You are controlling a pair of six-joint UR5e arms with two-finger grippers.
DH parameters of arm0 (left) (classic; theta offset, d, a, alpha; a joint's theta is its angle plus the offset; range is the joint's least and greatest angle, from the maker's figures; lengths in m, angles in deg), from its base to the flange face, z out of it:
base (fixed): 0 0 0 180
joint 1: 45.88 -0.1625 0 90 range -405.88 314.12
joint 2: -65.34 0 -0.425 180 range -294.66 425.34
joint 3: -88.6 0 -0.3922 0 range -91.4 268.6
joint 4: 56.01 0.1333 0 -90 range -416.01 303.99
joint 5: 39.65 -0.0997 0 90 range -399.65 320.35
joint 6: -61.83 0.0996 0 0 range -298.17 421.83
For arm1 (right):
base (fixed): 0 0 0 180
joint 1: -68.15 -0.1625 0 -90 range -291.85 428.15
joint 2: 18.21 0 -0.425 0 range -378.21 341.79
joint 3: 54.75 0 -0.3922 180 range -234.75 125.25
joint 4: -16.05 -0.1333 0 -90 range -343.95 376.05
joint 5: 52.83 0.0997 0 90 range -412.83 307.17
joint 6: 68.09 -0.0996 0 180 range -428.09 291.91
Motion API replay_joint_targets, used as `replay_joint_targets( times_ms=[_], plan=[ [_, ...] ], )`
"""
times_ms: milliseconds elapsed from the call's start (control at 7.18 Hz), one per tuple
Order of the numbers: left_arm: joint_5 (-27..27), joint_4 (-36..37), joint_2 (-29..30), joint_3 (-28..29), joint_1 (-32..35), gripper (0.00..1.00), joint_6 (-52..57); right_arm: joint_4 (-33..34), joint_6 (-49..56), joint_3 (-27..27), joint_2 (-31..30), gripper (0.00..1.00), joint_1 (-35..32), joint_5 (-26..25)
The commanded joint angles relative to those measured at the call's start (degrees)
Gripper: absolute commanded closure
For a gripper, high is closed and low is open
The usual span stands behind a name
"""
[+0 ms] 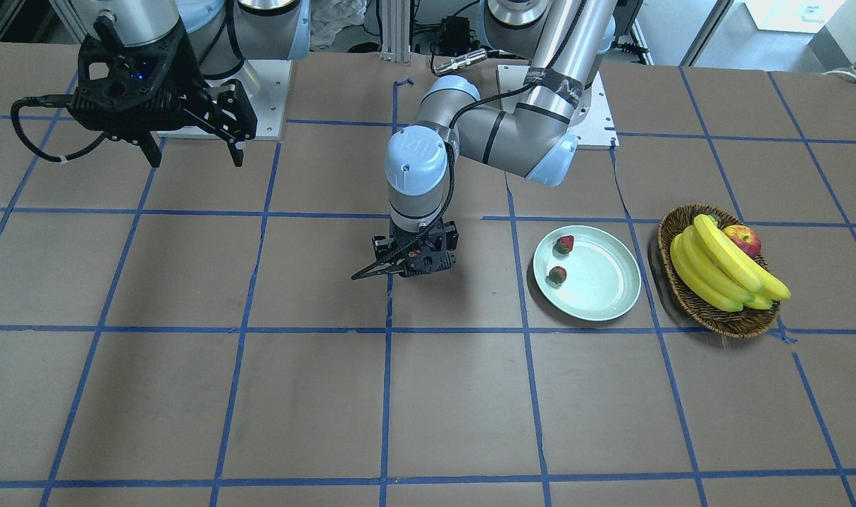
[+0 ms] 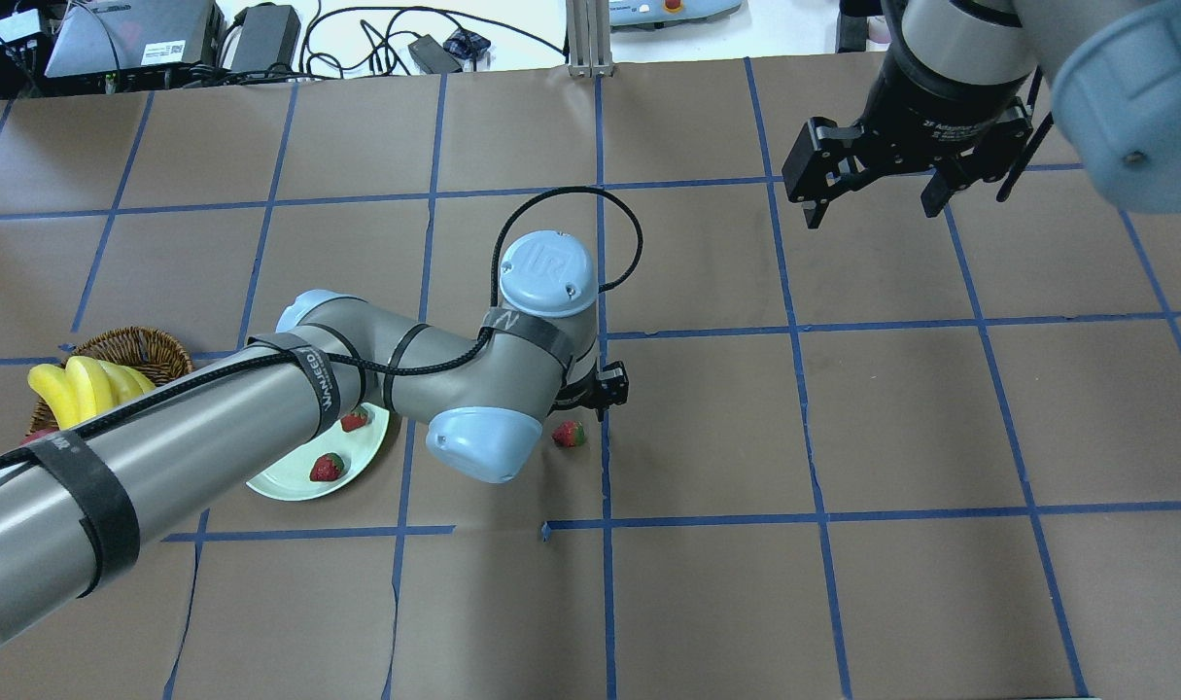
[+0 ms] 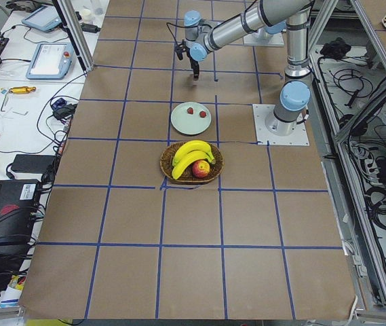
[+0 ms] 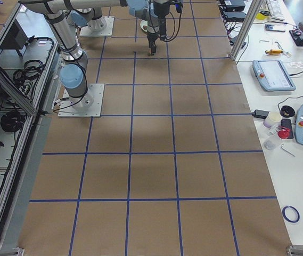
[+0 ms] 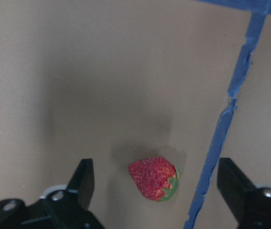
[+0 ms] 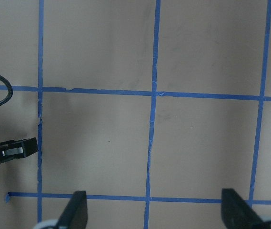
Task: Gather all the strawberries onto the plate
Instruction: 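Reach the left gripper to the last strawberry and grasp it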
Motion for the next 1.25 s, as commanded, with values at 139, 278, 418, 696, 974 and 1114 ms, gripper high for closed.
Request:
replay_joint_targets(
  times_ms=[139, 278, 418, 696, 974, 1114],
  plan=[
    [-0.1, 0.0, 0.4, -0.8, 0.3, 0.49, -0.9, 0.0, 0.0, 0.0, 0.0, 0.0, 0.0, 0.0],
    [-0.1, 0.0, 0.4, -0.8, 0.3, 0.71, -1.0, 0.0, 0.0, 0.0, -0.1, 0.0, 0.0, 0.0],
    [0.0, 0.1, 0.3, -0.6, 0.3, 0.91, -0.7, 0.0, 0.0, 0.0, -0.1, 0.0, 0.0, 0.0],
    [-0.1, 0.1, -1.6, -0.3, 0.2, 1.0, 1.5, 0.1, 0.0, 0.0, 0.0, 0.0, 0.0, 0.0],
    [-6.2, -1.5, -5.1, -0.9, -3.3, 1.0, 9.4, 0.1, 0.0, 0.0, 0.0, 0.0, 0.0, 0.0],
    [-6.7, -4.4, -7.0, -1.9, -8.0, 1.0, 15.3, 0.1, 0.0, 0.0, 0.0, 0.0, 0.0, -0.1]
  ],
)
